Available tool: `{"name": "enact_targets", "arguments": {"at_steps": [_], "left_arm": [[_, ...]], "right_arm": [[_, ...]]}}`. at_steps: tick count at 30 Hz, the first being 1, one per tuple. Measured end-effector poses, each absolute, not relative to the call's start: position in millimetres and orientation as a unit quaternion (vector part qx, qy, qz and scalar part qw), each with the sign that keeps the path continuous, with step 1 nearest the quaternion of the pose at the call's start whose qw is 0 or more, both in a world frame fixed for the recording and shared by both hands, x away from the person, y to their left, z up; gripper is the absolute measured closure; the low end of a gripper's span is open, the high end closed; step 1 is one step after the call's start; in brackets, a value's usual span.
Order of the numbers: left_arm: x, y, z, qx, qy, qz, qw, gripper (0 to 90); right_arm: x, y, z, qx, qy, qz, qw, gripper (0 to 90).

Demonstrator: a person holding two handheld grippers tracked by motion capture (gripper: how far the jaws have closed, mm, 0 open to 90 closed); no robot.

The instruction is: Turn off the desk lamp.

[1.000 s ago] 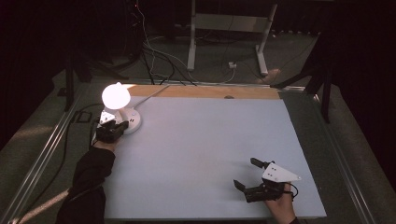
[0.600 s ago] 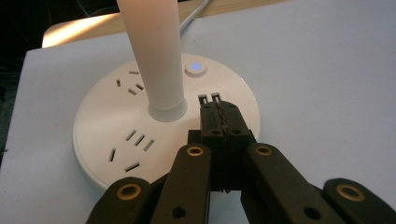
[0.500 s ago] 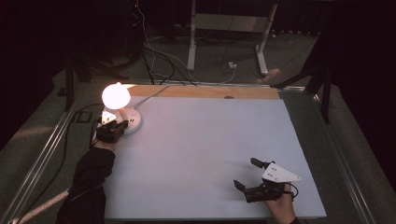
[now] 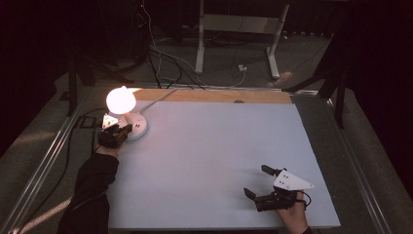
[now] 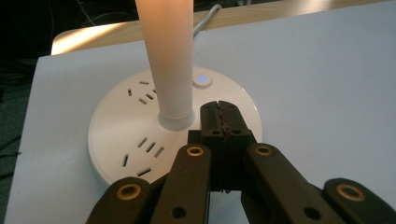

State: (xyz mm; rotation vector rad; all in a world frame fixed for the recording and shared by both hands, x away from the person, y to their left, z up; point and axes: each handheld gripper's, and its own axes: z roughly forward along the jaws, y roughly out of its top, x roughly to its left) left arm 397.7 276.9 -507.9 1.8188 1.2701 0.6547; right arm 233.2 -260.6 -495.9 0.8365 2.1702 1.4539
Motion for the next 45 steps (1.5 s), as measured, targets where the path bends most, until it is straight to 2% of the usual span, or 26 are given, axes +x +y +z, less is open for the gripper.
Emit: {"name": "enact_targets", "arguments": {"at_steps": [21, 36, 45], "left_arm": [[399.5, 275.7, -514.7, 0.726, 0.503, 0.251, 0.395, 90.0], [399.0, 270.5, -514.8, 0.734, 0.494, 0.266, 0.383, 90.0], [398.3, 277.2, -504.2, 0.715, 0.505, 0.263, 0.405, 90.0]], "right_arm": [[232.5, -260.8, -495.4, 0.299, 0.775, 0.519, 0.201, 0.0], [232.2, -260.8, -495.5, 0.3, 0.776, 0.518, 0.201, 0.0], [232.9, -261.2, -495.9, 0.3, 0.775, 0.518, 0.201, 0.0]]}}
